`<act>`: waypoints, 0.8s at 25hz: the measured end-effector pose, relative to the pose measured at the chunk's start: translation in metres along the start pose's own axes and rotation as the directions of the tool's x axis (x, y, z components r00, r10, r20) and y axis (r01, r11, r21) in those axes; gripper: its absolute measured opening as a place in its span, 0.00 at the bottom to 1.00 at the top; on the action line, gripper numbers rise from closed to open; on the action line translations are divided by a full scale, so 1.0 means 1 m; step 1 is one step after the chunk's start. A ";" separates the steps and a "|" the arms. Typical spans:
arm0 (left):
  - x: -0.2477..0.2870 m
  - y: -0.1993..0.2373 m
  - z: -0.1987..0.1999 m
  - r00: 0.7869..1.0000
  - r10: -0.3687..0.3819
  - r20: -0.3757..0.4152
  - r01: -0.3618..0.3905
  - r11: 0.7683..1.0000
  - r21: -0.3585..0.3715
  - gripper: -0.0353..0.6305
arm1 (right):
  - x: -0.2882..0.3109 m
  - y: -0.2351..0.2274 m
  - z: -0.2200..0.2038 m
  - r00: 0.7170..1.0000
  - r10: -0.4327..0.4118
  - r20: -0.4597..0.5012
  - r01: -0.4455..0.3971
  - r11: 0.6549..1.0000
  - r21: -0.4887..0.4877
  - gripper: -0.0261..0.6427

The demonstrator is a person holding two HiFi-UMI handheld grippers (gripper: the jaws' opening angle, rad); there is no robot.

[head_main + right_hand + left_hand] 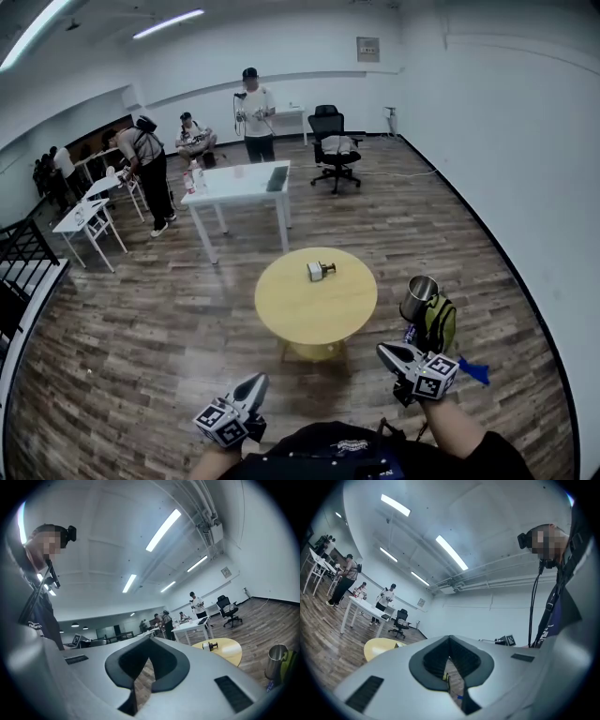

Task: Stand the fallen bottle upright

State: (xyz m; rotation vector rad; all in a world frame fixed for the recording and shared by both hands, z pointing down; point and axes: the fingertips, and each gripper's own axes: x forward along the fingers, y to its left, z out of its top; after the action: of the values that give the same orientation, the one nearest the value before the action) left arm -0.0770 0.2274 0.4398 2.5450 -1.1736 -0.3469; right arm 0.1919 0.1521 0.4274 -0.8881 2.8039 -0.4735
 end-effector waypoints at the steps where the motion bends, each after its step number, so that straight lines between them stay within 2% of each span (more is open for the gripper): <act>1: 0.011 -0.006 -0.001 1.000 0.003 -0.001 -0.003 1.000 0.004 0.06 | -0.004 -0.010 0.003 1.000 0.002 -0.003 -0.002 1.000 0.005 0.07; 4: 0.039 -0.013 -0.004 1.000 0.020 -0.001 -0.020 1.000 0.000 0.06 | -0.012 -0.040 0.007 1.000 0.007 -0.006 -0.007 1.000 0.020 0.07; 10: 0.076 0.001 -0.006 0.999 0.031 -0.017 -0.031 1.000 0.003 0.06 | -0.006 -0.079 0.012 1.000 0.011 -0.008 -0.010 0.999 0.030 0.07; 15: 0.099 0.032 0.001 1.000 0.005 -0.018 -0.005 1.000 -0.019 0.06 | 0.023 -0.099 0.009 1.000 0.000 -0.015 0.000 1.000 0.027 0.07; 20: 0.111 0.092 0.015 0.999 -0.031 -0.030 0.030 0.999 -0.031 0.06 | 0.074 -0.110 0.014 0.998 -0.053 -0.012 0.054 0.998 0.025 0.07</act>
State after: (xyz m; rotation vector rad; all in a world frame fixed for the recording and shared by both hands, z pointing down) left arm -0.0753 0.0831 0.4512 2.5355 -1.1107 -0.3288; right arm 0.1939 0.0209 0.4481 -0.9604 2.7837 -0.5223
